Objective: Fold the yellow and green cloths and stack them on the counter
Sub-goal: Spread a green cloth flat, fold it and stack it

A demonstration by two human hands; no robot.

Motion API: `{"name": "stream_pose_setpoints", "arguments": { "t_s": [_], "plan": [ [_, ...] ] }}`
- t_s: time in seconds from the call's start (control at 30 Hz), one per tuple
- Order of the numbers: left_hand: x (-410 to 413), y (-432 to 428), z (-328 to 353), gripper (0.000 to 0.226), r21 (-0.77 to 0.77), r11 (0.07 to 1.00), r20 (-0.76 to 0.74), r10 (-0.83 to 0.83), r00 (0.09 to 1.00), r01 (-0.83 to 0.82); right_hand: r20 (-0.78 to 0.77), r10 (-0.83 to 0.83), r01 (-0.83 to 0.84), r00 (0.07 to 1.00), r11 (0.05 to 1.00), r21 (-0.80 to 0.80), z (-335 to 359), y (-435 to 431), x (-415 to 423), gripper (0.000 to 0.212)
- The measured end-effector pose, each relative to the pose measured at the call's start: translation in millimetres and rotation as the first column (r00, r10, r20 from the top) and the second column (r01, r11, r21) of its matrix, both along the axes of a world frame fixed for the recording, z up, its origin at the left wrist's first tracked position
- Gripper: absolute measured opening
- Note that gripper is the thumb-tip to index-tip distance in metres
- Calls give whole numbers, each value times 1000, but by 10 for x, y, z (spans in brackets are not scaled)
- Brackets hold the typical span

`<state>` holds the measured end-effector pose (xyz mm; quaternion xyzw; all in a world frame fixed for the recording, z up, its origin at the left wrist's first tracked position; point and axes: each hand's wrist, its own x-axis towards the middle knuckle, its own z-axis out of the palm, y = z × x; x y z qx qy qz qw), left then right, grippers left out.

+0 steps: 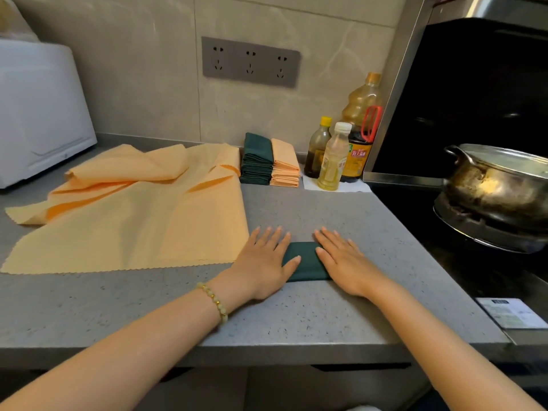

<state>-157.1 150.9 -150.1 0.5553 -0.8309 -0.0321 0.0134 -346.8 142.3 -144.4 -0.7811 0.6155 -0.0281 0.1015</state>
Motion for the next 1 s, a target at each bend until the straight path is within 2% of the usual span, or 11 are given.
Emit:
{"name": "stream_pose_setpoints", "arguments": {
  "t_s": [0.1, 0.17, 0.27, 0.4, 0.53, 0.67, 0.73, 0.8, 0.87, 0.93, 1.0],
  "plan": [
    [43, 16, 29, 98, 73, 996, -38, -52, 998, 55, -7, -21, 21, 1000, 1000, 1, 2, 94, -162, 52],
    [70, 8, 68, 104, 90, 989, -20, -114, 993, 116, -2, -39, 39, 999, 999, 8, 8, 155, -184, 53],
    [131, -61, 203, 90, -39, 967, 95, -248, 964, 253, -55, -80, 82, 995, 996, 43, 109, 208, -196, 55],
    [71, -178, 342, 54, -276, 817, 417, -374, 829, 507, -116, -90, 91, 989, 996, 1, 287, 300, -233, 56],
    [32, -234, 328, 42, -293, 825, 516, -289, 806, 483, 148, -109, 98, 983, 992, 79, 363, 345, -250, 48],
    [146, -254, 369, 41, -399, 822, 315, -293, 903, 406, 334, -158, 113, 929, 982, 150, 431, 261, -115, 52],
    [203, -293, 362, 55, -554, 743, 203, -316, 927, 375, 489, -254, 169, 834, 963, 211, 471, 156, -10, 55],
    [247, -367, 366, 64, -680, 669, 3, -406, 914, 300, 669, -356, 171, 653, 929, 328, 518, 29, 112, 55],
    [294, -436, 453, 55, -762, 609, -170, -515, 840, 219, 824, -468, -1, 320, 869, 495, 571, -69, 259, 45],
    [390, -486, 589, 37, -800, 579, -224, -531, 817, 157, 802, -596, -230, -20, 784, 577, 651, -115, 435, 41],
    [509, -565, 673, 35, -794, 599, -286, -519, 806, 104, 761, -627, -385, -168, 752, 535, 712, -183, 597, 44]
  ]
}}
